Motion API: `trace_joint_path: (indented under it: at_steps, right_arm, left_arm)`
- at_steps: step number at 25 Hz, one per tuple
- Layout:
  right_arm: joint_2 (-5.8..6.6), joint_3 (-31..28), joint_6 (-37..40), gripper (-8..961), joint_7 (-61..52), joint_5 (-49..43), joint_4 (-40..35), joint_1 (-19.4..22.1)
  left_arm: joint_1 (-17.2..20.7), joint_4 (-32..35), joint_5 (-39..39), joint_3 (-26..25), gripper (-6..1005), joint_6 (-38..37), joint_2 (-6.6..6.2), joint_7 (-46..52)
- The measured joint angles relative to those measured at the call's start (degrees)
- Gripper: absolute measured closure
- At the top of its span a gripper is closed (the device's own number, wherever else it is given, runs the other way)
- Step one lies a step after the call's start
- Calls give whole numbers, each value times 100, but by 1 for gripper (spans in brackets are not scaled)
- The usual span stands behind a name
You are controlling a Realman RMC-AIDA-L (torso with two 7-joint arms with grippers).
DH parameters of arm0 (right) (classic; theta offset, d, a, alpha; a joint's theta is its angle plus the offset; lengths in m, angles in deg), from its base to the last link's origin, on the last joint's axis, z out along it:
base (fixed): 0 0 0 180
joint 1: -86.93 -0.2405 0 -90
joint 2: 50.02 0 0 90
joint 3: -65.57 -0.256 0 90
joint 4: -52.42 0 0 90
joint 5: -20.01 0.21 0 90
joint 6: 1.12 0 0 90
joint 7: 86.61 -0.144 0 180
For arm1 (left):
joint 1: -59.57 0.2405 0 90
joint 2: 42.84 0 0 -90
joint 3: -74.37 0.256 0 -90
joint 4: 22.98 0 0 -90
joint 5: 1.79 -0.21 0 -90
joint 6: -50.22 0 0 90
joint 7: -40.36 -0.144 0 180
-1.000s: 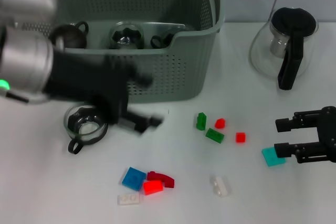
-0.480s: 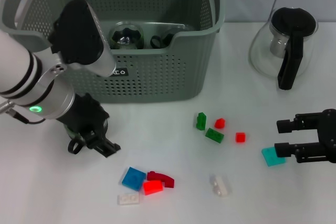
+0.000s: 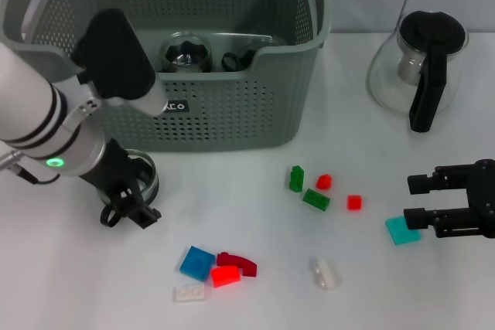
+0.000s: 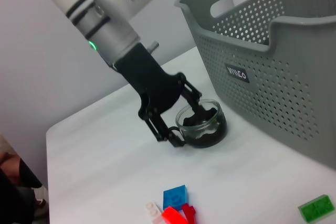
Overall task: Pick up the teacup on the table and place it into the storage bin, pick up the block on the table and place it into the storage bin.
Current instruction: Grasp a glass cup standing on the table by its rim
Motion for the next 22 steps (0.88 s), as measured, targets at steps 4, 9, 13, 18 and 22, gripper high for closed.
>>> trace_joint_path:
  at_steps: [4,9,13,18,22]
  right_arm:
    - [4,-2,-4,240,3,0,0,-2]
    - [17,-3,-4,239,6,0,-2,4]
    - [26,-3,-10,239,7,0,-2,4]
    - [37,-3,-11,240,8,0,-3,7]
    - [37,-3,-10,255,8,0,-2,11]
  left_arm:
    - [-25,-295,-27,146,185,246,4,89]
    - [-94,-529,-26,210,187,411,4,250]
    - [-152,-698,-32,211,188,443,-4,311]
    - [-154,-614,23,202,274,396,-6,311]
    - [-212,-771,3,191,411,433,-22,337]
